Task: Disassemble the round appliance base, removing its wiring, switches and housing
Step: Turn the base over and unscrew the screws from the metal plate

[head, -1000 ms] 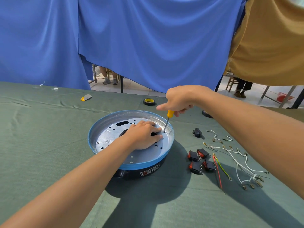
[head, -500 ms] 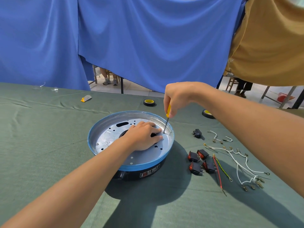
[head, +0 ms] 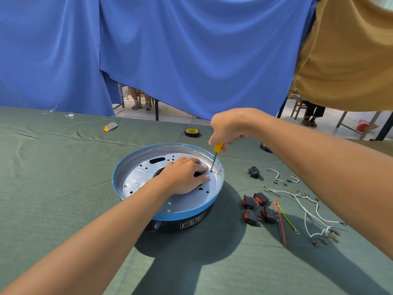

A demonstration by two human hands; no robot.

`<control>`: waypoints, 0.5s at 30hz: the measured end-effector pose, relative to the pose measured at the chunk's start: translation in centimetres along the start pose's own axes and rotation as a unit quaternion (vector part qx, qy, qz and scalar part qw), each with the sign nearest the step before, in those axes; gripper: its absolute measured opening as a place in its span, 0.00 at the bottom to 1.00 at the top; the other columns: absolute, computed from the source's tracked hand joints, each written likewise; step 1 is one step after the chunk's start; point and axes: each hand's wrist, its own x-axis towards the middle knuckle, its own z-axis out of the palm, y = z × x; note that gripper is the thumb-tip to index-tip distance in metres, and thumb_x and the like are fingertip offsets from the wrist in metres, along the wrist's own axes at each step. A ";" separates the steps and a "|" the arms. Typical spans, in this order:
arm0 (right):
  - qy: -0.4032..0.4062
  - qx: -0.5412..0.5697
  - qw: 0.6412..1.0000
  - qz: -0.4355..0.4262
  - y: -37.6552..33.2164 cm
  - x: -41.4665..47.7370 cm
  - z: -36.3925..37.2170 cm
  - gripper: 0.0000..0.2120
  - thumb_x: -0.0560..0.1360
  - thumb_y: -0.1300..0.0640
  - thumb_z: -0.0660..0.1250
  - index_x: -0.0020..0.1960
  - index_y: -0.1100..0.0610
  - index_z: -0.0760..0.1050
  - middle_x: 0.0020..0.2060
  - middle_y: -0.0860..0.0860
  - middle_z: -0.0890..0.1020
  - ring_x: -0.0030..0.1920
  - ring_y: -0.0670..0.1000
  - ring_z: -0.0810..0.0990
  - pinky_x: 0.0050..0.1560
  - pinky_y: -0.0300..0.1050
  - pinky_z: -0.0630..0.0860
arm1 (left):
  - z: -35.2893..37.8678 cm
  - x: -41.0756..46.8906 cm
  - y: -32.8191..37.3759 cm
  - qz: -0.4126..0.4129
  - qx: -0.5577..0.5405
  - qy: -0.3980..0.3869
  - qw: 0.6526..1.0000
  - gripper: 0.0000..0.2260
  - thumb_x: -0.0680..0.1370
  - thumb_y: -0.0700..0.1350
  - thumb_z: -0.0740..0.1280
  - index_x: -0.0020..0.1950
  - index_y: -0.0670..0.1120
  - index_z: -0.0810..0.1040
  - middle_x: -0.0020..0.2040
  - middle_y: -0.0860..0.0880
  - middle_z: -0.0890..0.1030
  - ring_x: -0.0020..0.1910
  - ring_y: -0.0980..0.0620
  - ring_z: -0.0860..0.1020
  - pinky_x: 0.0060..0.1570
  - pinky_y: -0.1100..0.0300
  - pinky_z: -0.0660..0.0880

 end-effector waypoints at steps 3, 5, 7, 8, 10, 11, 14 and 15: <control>0.019 -0.023 0.999 -0.010 -0.1 0.0 -0.1 0.15 0.76 0.51 0.67 0.33 0.56 0.77 0.25 0.48 0.74 0.26 0.49 0.68 0.27 0.39 0.65 | 0.0 0.0 0.0 0.002 0.005 0.001 1.000 0.20 0.81 0.60 0.56 0.72 0.57 0.70 0.74 0.54 0.67 0.71 0.47 0.63 0.66 0.43 0.65; 0.017 -0.036 0.999 -0.021 0.1 -0.1 -0.3 0.10 0.74 0.52 0.71 0.38 0.56 0.79 0.28 0.49 0.76 0.28 0.50 0.72 0.29 0.39 0.68 | 0.0 -0.1 0.0 0.000 0.002 0.001 1.000 0.20 0.81 0.60 0.56 0.72 0.57 0.70 0.74 0.54 0.66 0.72 0.47 0.63 0.67 0.43 0.64; 0.013 -0.023 0.999 -0.036 0.3 -0.2 -0.6 0.01 0.73 0.56 0.73 0.44 0.53 0.82 0.33 0.49 0.79 0.32 0.49 0.75 0.30 0.38 0.71 | 0.0 -0.1 0.0 -0.001 0.002 0.000 1.000 0.20 0.81 0.60 0.56 0.72 0.57 0.70 0.75 0.54 0.66 0.72 0.47 0.62 0.67 0.43 0.63; 0.010 -0.008 0.999 -0.046 0.5 -0.1 -0.6 0.03 0.72 0.58 0.73 0.45 0.51 0.82 0.36 0.50 0.80 0.34 0.49 0.76 0.31 0.38 0.72 | 0.0 0.0 0.0 -0.001 0.002 -0.001 1.000 0.20 0.81 0.60 0.56 0.72 0.57 0.70 0.75 0.54 0.65 0.73 0.47 0.62 0.68 0.43 0.63; -0.001 0.014 0.998 -0.064 0.7 0.2 -0.4 0.07 0.71 0.60 0.73 0.43 0.48 0.83 0.41 0.52 0.81 0.37 0.50 0.76 0.32 0.38 0.73 | 0.0 0.0 0.0 -0.002 0.003 0.000 1.000 0.20 0.81 0.60 0.56 0.73 0.57 0.69 0.75 0.54 0.65 0.73 0.47 0.61 0.68 0.43 0.63; 0.002 0.026 0.997 -0.069 0.6 0.3 -0.1 0.06 0.71 0.60 0.73 0.42 0.48 0.82 0.43 0.53 0.82 0.38 0.51 0.76 0.32 0.39 0.73 | 0.0 -0.1 0.0 -0.003 0.002 0.001 1.000 0.20 0.81 0.60 0.57 0.72 0.58 0.70 0.75 0.55 0.65 0.73 0.47 0.61 0.68 0.43 0.63; 0.021 0.039 0.998 -0.042 0.5 0.4 0.4 0.16 0.73 0.45 0.71 0.40 0.59 0.80 0.36 0.56 0.82 0.31 0.52 0.73 0.30 0.39 0.68 | 0.0 -0.1 0.0 0.001 0.001 0.004 1.000 0.20 0.81 0.60 0.57 0.72 0.58 0.71 0.74 0.55 0.66 0.72 0.47 0.62 0.67 0.44 0.64; 0.024 0.041 0.999 -0.017 0.6 0.3 0.4 0.24 0.75 0.39 0.66 0.36 0.61 0.77 0.26 0.53 0.79 0.26 0.51 0.70 0.27 0.38 0.66 | 0.1 -0.1 0.0 0.003 0.003 0.005 1.000 0.20 0.81 0.60 0.57 0.72 0.58 0.71 0.74 0.55 0.67 0.72 0.47 0.63 0.66 0.43 0.64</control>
